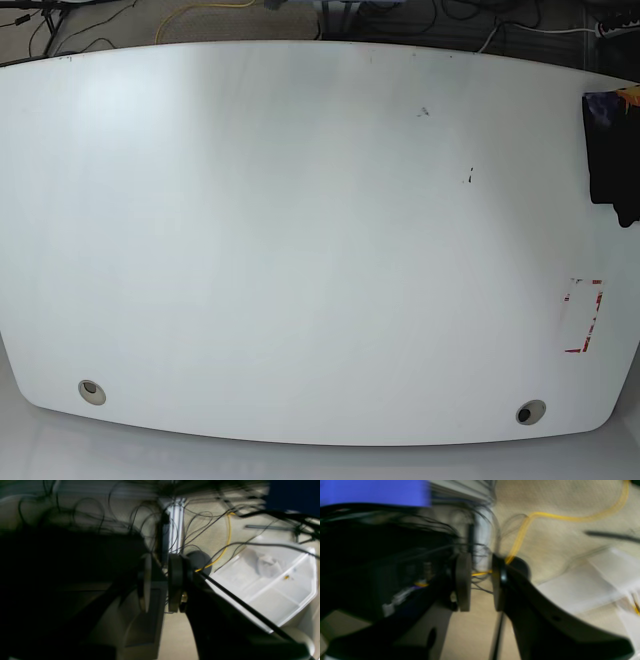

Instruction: Layout the t-shirt on the table in an organized manner, then fold the t-shirt properly

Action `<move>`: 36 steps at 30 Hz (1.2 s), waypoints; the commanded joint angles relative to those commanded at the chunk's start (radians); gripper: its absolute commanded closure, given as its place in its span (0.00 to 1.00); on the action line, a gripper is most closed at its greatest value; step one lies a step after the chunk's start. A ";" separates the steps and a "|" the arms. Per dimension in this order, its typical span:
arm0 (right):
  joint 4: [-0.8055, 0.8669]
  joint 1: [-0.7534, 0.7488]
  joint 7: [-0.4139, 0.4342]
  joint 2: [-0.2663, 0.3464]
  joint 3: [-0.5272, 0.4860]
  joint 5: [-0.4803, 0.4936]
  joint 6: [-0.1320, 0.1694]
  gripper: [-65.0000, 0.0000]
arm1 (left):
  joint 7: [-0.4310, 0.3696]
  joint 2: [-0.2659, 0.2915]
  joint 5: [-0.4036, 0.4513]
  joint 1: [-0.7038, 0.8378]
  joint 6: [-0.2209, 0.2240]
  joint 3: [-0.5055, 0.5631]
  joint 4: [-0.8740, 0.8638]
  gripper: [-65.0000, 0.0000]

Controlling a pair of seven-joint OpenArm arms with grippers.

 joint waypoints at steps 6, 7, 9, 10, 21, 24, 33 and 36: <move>-0.109 0.101 -0.005 0.003 0.002 -0.002 -0.034 0.79 | 0.002 0.002 0.000 -0.135 0.005 0.000 -0.169 0.85; -0.129 0.118 -0.005 0.003 0.002 -0.011 -0.038 0.79 | 0.002 0.002 0.000 -0.160 0.023 0.000 -0.198 0.85; -0.155 0.146 -0.005 0.003 0.002 -0.032 -0.052 0.79 | 0.002 0.002 0.002 -0.199 0.068 0.005 -0.236 0.84; -0.175 0.164 -0.006 0.003 0.002 -0.051 -0.066 0.79 | 0.002 0.002 0.011 -0.221 0.106 0.020 -0.262 0.82; -0.285 0.290 -0.083 -0.006 0.002 -0.118 -0.184 0.78 | 0.118 0.035 0.060 -0.322 0.288 0.106 -0.336 0.72; -0.285 0.304 -0.103 -0.008 0.002 -0.121 -0.184 0.79 | 0.167 0.037 0.060 -0.338 0.288 0.106 -0.334 0.78; -0.285 0.313 -0.107 -0.023 0.002 -0.124 -0.178 0.78 | 0.201 0.040 0.060 -0.361 0.288 0.106 -0.334 0.80; -0.285 0.313 -0.107 -0.026 0.002 -0.124 -0.178 0.78 | 0.195 0.040 0.060 -0.362 0.290 0.103 -0.334 0.80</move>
